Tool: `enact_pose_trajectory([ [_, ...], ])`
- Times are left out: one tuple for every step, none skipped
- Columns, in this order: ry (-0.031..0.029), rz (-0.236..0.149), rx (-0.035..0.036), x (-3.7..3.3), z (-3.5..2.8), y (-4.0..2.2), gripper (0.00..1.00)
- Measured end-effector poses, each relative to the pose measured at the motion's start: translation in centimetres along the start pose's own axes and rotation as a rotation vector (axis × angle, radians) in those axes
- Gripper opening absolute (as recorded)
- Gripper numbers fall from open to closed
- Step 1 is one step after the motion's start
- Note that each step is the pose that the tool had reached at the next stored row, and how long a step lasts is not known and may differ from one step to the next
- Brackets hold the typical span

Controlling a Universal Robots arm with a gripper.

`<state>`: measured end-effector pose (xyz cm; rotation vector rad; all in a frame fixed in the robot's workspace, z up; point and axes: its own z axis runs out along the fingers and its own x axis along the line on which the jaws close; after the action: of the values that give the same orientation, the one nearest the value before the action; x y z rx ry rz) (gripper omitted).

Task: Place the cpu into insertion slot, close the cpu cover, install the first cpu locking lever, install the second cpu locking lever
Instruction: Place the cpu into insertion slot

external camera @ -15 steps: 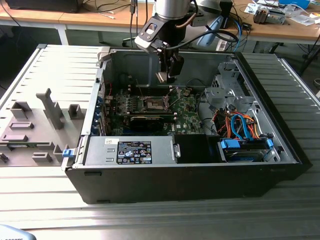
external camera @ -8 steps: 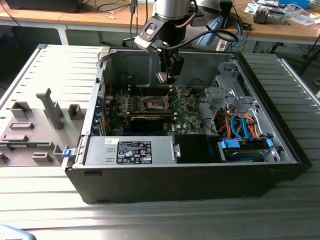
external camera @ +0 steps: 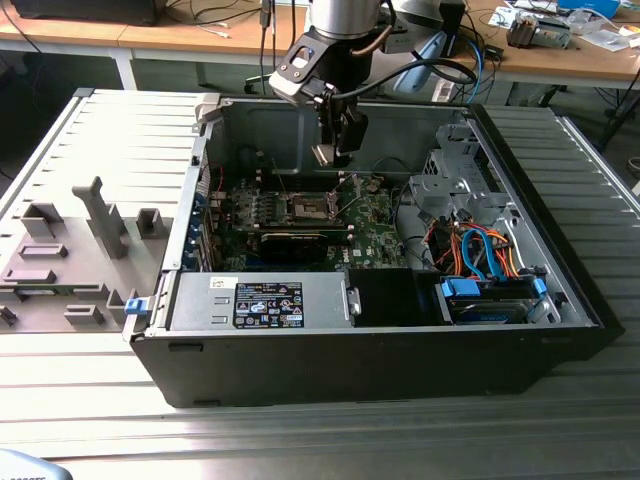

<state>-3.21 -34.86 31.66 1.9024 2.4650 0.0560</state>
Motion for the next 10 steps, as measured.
enact_pose_trajectory([
  [-0.0002, 0.0, 0.0001, 0.0, 0.0, 0.0, 0.55],
  [-0.0004, 0.0, 0.0001, 0.0, 0.0, 0.0, 0.55],
  [-0.0006, 0.0, 0.0001, 0.0, 0.0, 0.0, 0.55],
  [-0.0012, 0.001, 0.0003, 0.0, 0.0, 0.0, 0.55],
  [-0.0028, 0.001, 0.0007, 0.0, 0.0, 0.0, 0.55],
  [-0.004, 0.001, 0.0011, 0.0, 0.0, 0.0, 0.55],
  [-0.0075, 0.002, 0.002, 0.0, 0.0, 0.0, 0.55],
  [-0.0091, 0.003, 0.0023, 0.0, 0.0, 0.0, 0.55],
  [-0.0092, 0.003, 0.0024, 0.0, 0.0, 0.0, 0.55],
  [-0.01, 0.004, 0.0026, 0.0, 0.0, 0.0, 0.55],
])
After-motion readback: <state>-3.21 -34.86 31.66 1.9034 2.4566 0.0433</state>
